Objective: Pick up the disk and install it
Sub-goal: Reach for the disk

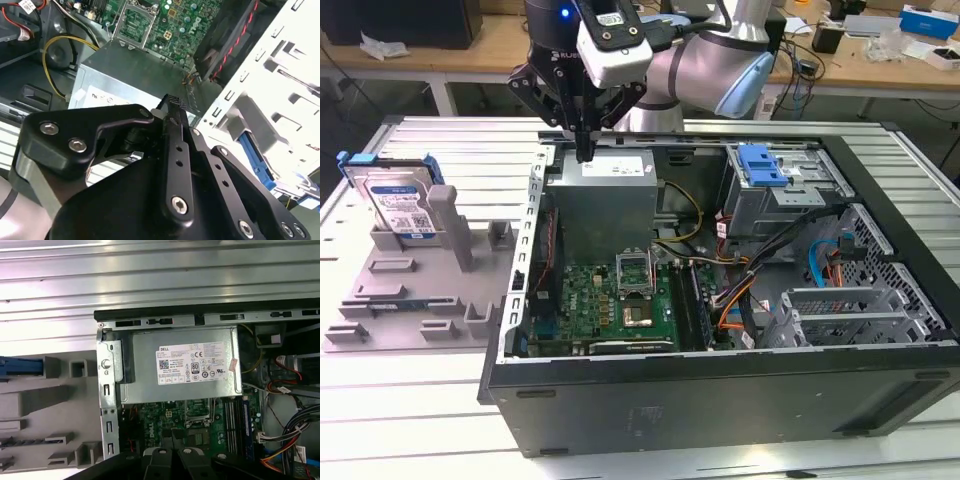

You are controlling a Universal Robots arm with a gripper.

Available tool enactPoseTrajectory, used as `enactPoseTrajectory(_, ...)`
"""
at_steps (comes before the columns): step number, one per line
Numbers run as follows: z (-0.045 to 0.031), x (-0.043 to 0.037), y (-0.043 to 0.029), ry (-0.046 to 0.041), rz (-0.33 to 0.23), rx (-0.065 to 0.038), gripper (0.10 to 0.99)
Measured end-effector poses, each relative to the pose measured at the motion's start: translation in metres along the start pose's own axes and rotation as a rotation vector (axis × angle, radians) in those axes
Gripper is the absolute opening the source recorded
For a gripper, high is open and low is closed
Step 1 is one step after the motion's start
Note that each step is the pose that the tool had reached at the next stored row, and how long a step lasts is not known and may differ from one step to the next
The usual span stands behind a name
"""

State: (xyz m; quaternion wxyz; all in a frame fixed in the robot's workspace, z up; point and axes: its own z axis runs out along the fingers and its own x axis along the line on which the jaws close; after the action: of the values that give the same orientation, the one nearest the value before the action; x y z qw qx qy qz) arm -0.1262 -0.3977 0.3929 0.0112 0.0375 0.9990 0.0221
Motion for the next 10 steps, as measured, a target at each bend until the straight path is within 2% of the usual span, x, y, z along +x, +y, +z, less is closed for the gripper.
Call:
enactPoseTrajectory(1, 0.0002, 0.0098, 0.0062, 0.0019, 0.000, 0.000, 0.106)
enactPoseTrajectory(3, 0.0006, 0.0164, 0.0110, 0.0026, 0.000, 0.000, 0.106)
enactPoseTrajectory(5, 0.0012, 0.0286, 0.0184, 0.0032, 0.000, 0.000, 0.106)
enactPoseTrajectory(7, 0.0020, 0.0498, 0.0254, 0.0035, 0.000, 0.000, 0.106)
enactPoseTrajectory(10, 0.0026, 0.0686, 0.0298, 0.0050, 0.000, 0.000, 0.106)
